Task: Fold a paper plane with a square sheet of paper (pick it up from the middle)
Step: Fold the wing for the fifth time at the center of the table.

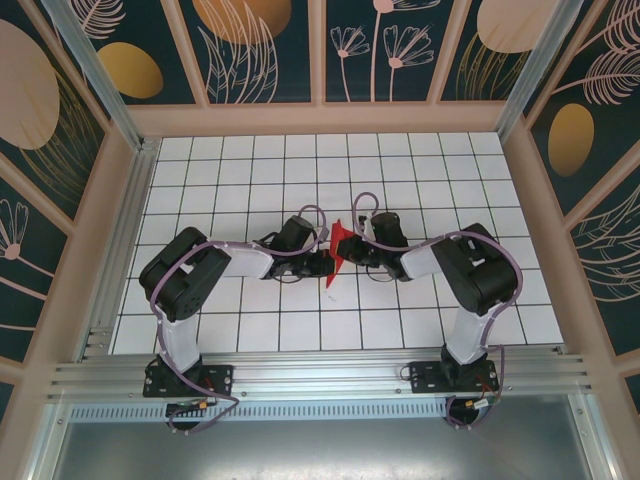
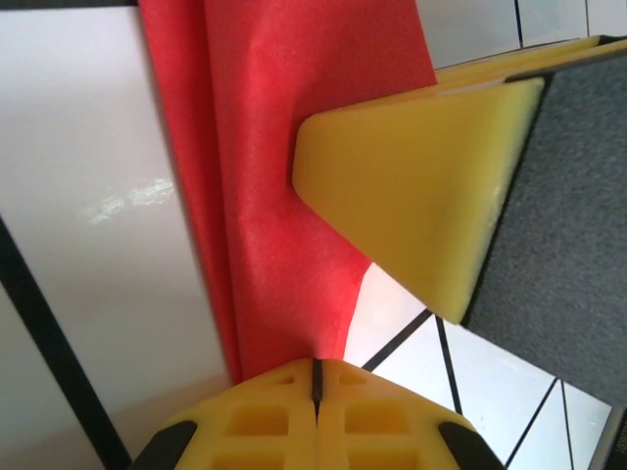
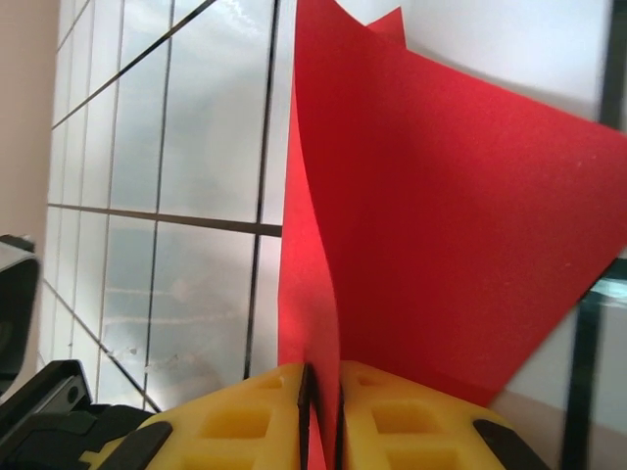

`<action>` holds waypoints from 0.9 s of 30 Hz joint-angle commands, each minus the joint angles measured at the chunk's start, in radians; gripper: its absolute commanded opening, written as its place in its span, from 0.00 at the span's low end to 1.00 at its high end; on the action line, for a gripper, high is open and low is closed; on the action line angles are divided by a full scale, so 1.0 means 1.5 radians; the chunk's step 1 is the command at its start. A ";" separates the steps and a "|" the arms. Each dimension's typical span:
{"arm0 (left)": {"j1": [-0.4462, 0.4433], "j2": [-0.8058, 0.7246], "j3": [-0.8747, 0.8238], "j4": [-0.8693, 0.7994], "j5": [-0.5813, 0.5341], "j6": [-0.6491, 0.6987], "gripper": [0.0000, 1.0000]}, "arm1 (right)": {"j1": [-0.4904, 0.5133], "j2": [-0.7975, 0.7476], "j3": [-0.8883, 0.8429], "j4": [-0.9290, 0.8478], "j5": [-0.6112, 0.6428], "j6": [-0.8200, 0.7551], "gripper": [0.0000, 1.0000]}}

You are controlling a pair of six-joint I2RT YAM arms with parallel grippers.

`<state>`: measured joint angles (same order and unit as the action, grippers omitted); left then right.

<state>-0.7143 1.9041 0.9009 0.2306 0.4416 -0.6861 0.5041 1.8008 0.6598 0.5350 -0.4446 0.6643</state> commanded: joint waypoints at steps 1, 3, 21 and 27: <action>-0.005 0.037 0.000 -0.079 -0.065 0.028 0.06 | -0.015 -0.051 0.009 -0.095 0.064 0.001 0.18; -0.006 0.040 0.001 -0.084 -0.067 0.028 0.06 | -0.019 -0.090 0.006 -0.112 0.081 0.003 0.19; -0.012 0.042 0.005 -0.089 -0.074 0.026 0.03 | 0.018 -0.058 0.089 -0.226 0.068 0.000 0.05; -0.012 0.040 0.005 -0.084 -0.072 0.021 0.03 | 0.019 -0.016 0.095 -0.235 0.056 -0.002 0.04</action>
<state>-0.7265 1.9076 0.9203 0.2047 0.4072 -0.6724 0.5255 1.7485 0.7757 0.2161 -0.3412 0.6621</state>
